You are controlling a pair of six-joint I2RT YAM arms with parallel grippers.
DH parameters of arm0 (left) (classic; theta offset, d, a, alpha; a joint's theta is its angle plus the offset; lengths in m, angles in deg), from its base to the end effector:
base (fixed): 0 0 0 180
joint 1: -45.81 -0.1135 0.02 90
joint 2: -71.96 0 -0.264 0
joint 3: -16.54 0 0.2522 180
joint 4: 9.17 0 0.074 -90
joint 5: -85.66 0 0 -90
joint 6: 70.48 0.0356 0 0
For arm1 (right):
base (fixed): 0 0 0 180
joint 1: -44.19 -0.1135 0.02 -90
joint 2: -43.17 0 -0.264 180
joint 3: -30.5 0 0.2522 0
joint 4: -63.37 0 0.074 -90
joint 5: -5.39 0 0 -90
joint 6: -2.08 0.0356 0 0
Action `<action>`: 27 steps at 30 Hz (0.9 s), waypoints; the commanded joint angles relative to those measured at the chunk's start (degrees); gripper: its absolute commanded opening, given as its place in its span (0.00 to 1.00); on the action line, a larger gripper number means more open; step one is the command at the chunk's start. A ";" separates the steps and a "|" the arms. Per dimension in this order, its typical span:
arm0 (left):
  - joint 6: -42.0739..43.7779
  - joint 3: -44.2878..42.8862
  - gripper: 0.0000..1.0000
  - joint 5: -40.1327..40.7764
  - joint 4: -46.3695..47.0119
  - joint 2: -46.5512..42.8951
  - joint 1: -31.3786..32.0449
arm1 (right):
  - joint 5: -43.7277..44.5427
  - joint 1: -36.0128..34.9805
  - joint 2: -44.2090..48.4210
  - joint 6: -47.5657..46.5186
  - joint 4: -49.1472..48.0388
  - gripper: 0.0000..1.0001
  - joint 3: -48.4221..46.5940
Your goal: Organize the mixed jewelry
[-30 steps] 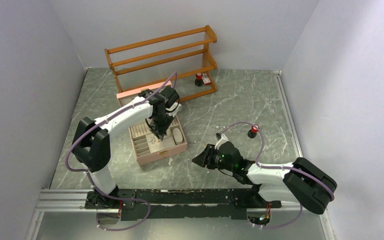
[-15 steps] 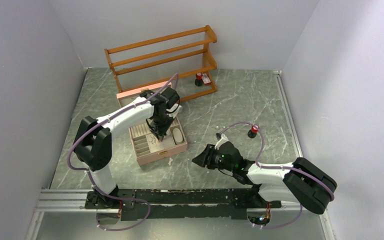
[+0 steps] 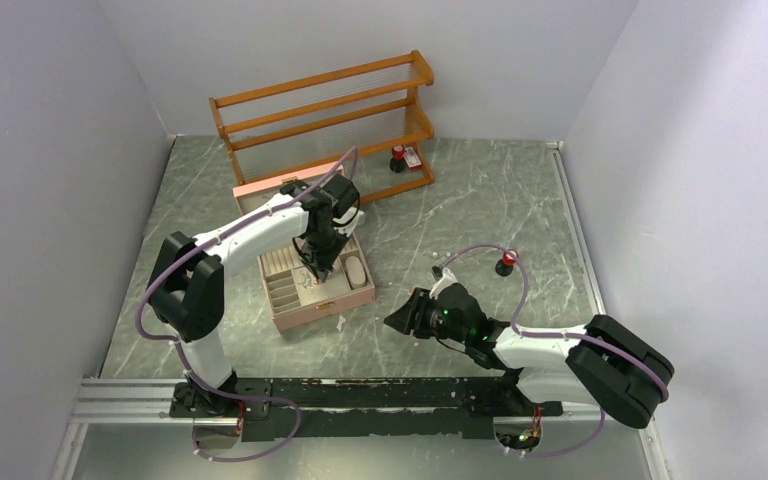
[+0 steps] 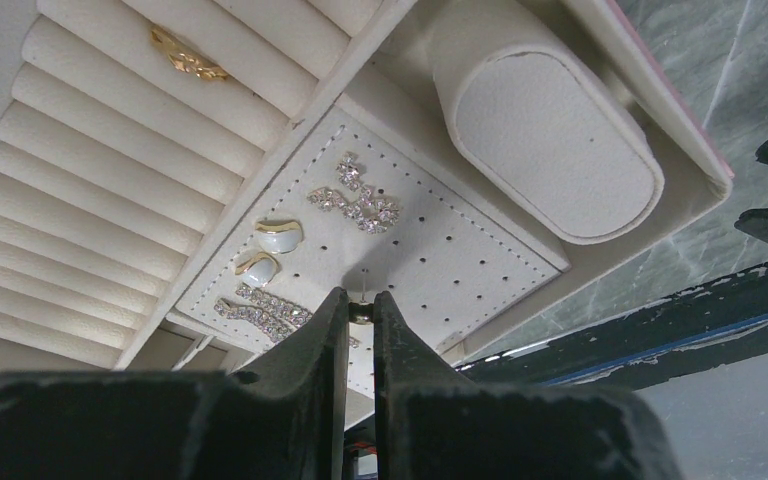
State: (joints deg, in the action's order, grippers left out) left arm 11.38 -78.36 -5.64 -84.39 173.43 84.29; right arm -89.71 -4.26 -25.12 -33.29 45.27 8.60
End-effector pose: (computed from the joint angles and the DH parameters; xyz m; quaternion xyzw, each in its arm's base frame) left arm 0.2646 -0.2114 0.2349 0.2618 0.9624 -0.0387 0.0613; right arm 0.1254 0.1463 0.1243 0.0234 0.8576 0.4250 0.2888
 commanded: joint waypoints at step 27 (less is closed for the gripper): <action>-0.50 -1.51 0.31 -1.53 -0.51 -0.82 0.41 | 1.23 -0.33 -0.09 -0.13 -2.07 0.42 -0.27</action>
State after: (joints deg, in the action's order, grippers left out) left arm 11.18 -78.39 -6.03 -84.39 173.43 84.29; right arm -89.71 -4.26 -25.45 -33.07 45.21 8.60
